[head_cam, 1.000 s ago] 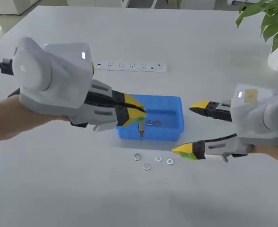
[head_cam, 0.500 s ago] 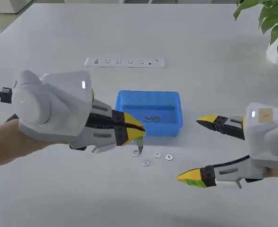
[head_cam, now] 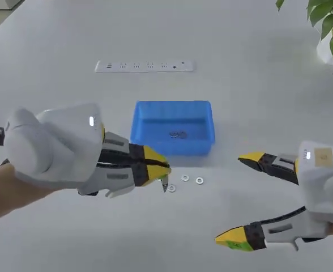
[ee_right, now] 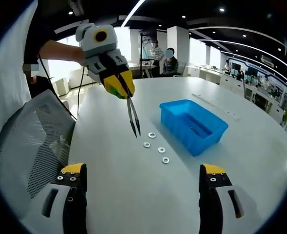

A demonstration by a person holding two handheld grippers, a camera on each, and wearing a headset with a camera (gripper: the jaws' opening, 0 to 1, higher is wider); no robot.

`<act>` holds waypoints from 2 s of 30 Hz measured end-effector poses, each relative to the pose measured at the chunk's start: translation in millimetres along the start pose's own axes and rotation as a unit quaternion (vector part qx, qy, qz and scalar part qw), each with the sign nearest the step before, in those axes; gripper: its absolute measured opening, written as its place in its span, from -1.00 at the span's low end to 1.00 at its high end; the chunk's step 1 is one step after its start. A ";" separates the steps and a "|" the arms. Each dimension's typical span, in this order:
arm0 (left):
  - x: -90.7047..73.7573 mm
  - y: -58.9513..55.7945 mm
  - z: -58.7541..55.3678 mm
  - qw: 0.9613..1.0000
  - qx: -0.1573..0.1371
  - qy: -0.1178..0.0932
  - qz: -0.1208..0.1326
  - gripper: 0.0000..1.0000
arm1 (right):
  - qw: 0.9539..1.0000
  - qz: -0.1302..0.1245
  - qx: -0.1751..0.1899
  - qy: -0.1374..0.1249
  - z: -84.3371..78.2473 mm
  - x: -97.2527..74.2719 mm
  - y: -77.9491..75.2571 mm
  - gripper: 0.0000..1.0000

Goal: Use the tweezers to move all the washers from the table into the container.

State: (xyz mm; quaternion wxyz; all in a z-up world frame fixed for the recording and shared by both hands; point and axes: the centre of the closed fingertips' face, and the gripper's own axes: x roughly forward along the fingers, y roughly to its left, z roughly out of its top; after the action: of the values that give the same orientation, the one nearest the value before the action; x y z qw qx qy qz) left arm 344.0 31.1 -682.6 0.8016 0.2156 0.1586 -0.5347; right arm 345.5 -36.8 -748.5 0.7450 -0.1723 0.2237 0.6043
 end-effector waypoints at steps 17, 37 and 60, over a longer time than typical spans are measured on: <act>10.3 -4.1 -2.6 1.000 0.015 -0.002 -0.004 -0.89 | 0.999 0.034 0.015 -0.001 -5.8 4.4 13.0 1.00; 19.2 2.7 -6.5 1.000 0.005 -0.002 -0.004 -0.89 | 0.998 0.059 0.039 -0.002 -10.1 8.8 25.0 0.98; 23.3 6.2 -13.4 1.000 -0.016 -0.002 -0.015 -0.89 | 0.996 0.073 0.044 0.001 -7.4 20.6 24.8 0.91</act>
State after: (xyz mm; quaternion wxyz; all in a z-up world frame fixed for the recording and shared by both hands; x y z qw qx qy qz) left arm 358.2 21.7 -704.2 0.7968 0.1995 0.1685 -0.5449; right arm 323.8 -18.5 -765.5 0.7057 -0.1229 0.2625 0.6465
